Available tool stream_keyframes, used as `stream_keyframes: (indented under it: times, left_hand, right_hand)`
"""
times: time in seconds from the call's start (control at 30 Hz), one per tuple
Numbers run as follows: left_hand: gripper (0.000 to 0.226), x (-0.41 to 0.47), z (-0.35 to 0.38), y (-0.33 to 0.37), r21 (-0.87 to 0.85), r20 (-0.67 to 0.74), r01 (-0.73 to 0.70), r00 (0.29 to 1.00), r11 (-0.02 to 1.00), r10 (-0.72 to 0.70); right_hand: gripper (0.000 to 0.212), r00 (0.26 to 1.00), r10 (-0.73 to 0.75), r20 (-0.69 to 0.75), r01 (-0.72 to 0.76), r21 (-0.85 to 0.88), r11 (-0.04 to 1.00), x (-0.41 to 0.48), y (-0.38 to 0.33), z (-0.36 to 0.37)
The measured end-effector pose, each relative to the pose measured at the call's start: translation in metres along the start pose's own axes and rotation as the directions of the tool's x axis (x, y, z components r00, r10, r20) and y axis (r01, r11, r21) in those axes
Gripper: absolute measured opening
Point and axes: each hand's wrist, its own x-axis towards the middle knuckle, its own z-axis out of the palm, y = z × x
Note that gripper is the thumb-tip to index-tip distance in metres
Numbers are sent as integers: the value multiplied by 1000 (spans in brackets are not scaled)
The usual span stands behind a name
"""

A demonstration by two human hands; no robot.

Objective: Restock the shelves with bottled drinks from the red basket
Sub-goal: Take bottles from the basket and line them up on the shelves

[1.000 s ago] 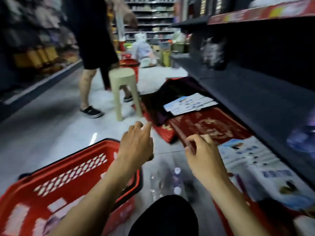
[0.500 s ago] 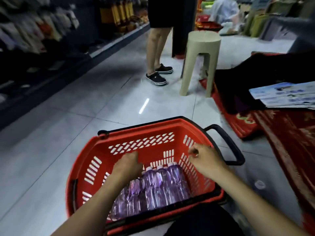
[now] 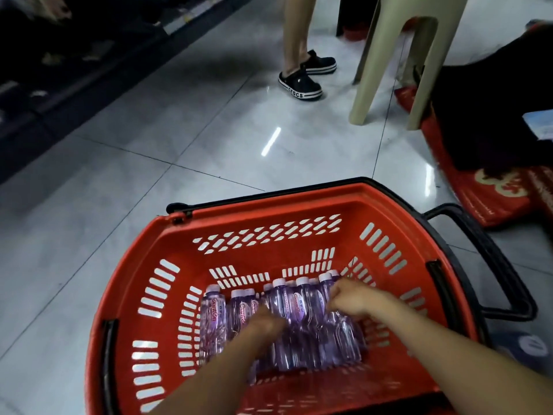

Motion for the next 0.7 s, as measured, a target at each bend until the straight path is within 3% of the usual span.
stream_keyframes:
  times: [0.07, 0.13, 0.23, 0.33, 0.47, 0.57, 0.63, 0.7]
  left_hand:
    - [40, 8, 6, -3, 23, 1, 12, 1000, 1000, -12]
    - [25, 21, 10, -7, -4, -14, 16, 1000, 1000, -16]
    - [20, 27, 12, -8, -64, -10, 29, 1000, 998, -30]
    - [53, 34, 13, -11, -232, 18, 41, 999, 972, -38]
    - [59, 31, 14, -20, -426, 108, 124, 990, 896, -86]
    - [50, 27, 6, -25, -492, 230, 213, 967, 844, -110]
    - [36, 28, -8, -28, -465, 282, 211, 956, 860, -81]
    - [37, 26, -23, -29, -433, 324, 191, 945, 881, -45]
  right_hand:
    - [12, 998, 27, 56, -28, 23, 999, 12, 0, 12]
    - [18, 997, 38, 72, -42, 63, 997, 25, -2, 25]
    - [29, 997, 30, 68, -35, 72, 997, 38, -7, 37]
    - [38, 996, 26, 90, -35, 93, 995, 41, -9, 44]
    - [65, 974, 48, 222, -86, 163, 983, 36, -10, 61]
    - [74, 963, 67, 260, -159, 350, 923, 36, -8, 61]
    - [89, 955, 82, 285, -217, 482, 849, 37, -8, 55]
    - [101, 947, 61, 317, -235, 547, 803, 35, -10, 50]
